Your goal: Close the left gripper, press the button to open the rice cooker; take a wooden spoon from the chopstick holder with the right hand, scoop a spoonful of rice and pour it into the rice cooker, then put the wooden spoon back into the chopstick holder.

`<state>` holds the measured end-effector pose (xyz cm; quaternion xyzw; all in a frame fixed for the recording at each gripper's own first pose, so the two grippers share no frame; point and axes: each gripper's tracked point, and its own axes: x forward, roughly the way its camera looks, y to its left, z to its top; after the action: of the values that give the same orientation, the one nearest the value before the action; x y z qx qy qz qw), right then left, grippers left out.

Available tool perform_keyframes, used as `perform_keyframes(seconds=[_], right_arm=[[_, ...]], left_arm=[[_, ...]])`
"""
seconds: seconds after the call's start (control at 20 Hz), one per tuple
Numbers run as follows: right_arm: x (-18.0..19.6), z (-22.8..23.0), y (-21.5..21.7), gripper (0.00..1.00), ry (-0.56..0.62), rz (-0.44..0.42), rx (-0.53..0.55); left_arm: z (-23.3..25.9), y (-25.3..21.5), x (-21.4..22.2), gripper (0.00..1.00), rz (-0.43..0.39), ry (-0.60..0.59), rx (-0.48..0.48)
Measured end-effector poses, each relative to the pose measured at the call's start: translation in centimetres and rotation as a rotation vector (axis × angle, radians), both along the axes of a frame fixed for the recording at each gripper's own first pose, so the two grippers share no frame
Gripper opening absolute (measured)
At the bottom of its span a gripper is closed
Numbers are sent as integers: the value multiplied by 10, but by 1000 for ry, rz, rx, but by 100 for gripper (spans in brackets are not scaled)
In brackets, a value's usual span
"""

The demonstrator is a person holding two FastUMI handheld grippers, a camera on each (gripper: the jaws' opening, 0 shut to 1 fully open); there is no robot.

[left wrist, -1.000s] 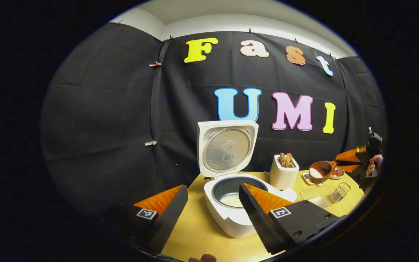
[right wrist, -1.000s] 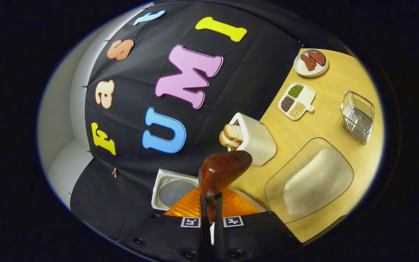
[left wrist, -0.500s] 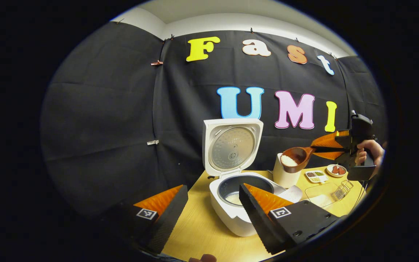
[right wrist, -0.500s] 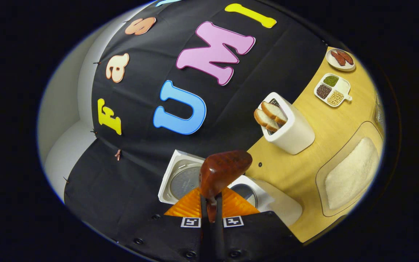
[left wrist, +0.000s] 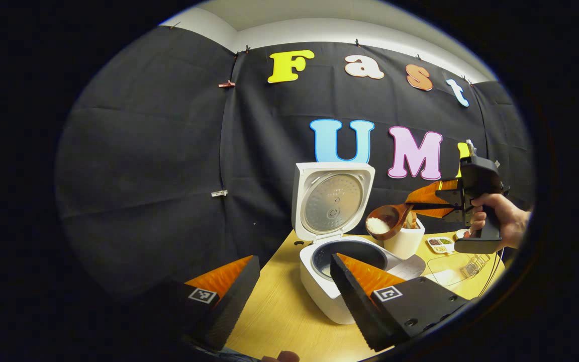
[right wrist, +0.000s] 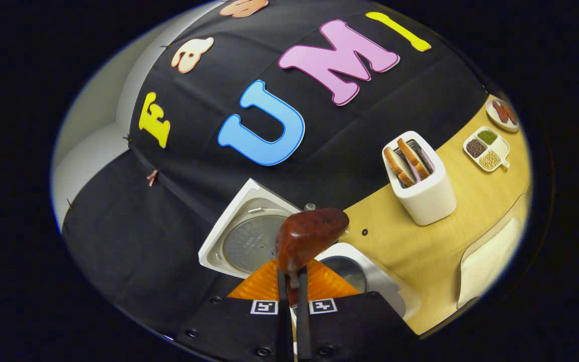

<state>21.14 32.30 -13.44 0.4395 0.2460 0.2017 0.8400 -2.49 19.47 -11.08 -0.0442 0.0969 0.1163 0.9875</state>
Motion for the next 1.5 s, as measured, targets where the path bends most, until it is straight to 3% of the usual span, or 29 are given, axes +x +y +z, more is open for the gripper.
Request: perform_keyframes(seconds=[0.35, 0.7, 1.3, 1.5], right_arm=[[6, -14, 26, 8, -104, 48, -259], [6, -9, 44, 7, -245, 110, -450], [-6, 37, 59, 7, -507, 181, -631], [-19, 49, 68, 8, -635, 237, -739]], left_arm=[[4, 6, -11, 97, -22, -22, 6], [13, -8, -17, 97, -78, -62, -27], [5, -5, -35, 99, -67, -43, -60], [5, -5, -36, 99, -64, -42, -69]])
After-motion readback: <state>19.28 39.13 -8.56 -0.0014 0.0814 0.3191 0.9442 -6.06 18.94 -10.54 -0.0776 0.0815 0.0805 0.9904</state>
